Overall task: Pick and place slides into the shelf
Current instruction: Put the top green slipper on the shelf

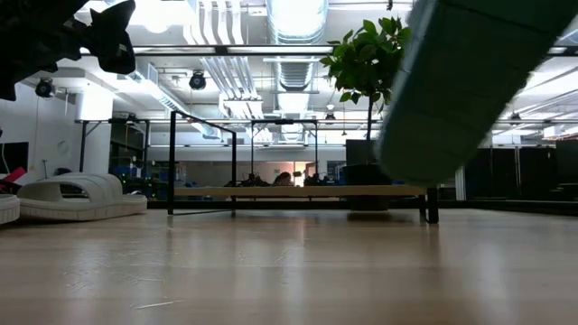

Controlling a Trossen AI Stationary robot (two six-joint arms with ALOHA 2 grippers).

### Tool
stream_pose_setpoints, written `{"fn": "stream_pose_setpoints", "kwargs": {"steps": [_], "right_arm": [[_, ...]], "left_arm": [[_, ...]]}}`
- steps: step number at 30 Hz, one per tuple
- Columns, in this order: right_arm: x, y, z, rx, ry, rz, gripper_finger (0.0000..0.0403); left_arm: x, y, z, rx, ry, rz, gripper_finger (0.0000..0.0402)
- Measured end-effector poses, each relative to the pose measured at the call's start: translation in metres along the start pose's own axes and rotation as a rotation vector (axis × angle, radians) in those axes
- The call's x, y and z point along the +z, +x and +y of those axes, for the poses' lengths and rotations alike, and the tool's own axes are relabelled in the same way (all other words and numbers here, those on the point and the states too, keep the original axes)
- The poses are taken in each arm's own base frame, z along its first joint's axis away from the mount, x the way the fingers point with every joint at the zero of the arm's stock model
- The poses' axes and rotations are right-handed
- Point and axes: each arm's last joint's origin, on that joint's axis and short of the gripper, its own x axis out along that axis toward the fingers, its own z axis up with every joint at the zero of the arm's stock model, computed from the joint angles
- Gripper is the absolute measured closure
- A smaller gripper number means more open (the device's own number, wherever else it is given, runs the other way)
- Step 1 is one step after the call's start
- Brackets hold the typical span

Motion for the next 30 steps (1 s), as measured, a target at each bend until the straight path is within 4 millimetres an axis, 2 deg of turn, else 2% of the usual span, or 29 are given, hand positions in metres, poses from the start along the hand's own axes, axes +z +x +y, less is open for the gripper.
{"fn": "stream_pose_setpoints", "kwargs": {"steps": [7,13,17,23,30], "right_arm": [[0.022,0.003,0.017,-0.148,-0.161,-0.138,0.0392],[0.039,0.002,0.024,-0.322,-0.289,-0.266,0.0392],[0.046,0.0,0.022,-0.385,-0.305,-0.309,0.0392],[0.053,0.004,0.011,-0.461,-0.285,-0.316,0.0392],[0.06,0.008,0.0,-0.491,-0.256,-0.297,0.0392]], "left_arm": [[0.0,0.0,0.0,0.013,0.002,0.0,0.0203],[-0.002,0.0,0.007,0.237,0.153,0.049,0.0203],[-0.003,0.007,0.009,0.263,0.201,0.106,0.0203],[0.009,0.037,0.013,0.215,0.238,0.143,0.0203],[0.007,0.09,0.019,0.144,0.491,0.288,0.0203]]}}
